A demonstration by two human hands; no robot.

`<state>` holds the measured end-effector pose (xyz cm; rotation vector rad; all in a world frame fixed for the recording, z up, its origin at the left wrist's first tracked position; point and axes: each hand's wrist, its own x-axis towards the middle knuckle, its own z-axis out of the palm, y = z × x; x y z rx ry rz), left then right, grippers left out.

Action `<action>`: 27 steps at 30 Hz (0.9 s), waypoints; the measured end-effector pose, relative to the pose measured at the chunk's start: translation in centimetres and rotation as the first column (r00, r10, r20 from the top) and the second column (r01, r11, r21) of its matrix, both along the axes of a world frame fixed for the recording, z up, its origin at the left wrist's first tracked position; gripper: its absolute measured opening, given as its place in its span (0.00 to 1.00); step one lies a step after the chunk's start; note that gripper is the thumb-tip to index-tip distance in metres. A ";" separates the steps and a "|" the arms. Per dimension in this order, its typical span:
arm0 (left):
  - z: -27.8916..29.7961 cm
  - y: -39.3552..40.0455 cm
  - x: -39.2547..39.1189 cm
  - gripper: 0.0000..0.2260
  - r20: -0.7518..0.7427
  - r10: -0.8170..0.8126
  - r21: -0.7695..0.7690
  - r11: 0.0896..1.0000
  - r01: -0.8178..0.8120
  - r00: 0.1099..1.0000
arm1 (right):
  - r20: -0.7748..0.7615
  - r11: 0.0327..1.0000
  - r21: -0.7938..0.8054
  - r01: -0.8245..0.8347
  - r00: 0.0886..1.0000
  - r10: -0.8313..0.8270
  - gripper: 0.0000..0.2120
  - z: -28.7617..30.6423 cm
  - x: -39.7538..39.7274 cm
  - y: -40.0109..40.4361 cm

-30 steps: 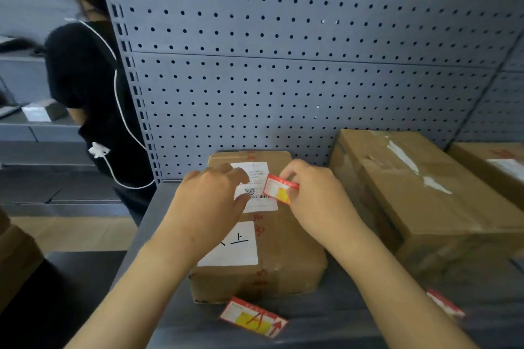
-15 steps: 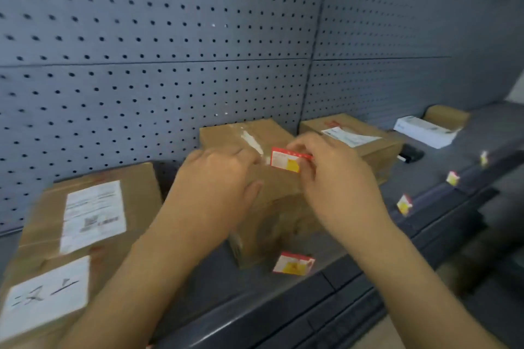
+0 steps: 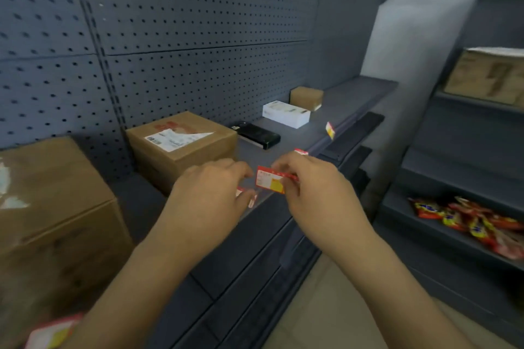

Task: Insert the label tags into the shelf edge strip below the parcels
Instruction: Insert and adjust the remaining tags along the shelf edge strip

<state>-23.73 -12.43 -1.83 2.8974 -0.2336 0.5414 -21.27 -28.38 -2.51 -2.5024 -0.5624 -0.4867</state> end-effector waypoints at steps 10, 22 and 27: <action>-2.6 -9.4 14.0 0.12 -0.070 -0.122 0.059 0.990 0.126 0.990 | -0.071 0.984 -0.025 0.179 0.981 -0.180 0.12 -2.3 10.1 -10.0; -2.7 -19.5 31.6 0.12 -0.033 -0.252 0.022 0.967 0.252 0.967 | -0.072 0.948 -0.079 0.307 0.947 -0.313 0.11 -3.3 25.6 -19.8; -4.2 -24.6 37.7 0.12 -0.100 -0.247 0.032 0.967 0.251 0.964 | -0.095 0.954 -0.062 0.295 0.949 -0.300 0.13 -4.0 31.9 -25.4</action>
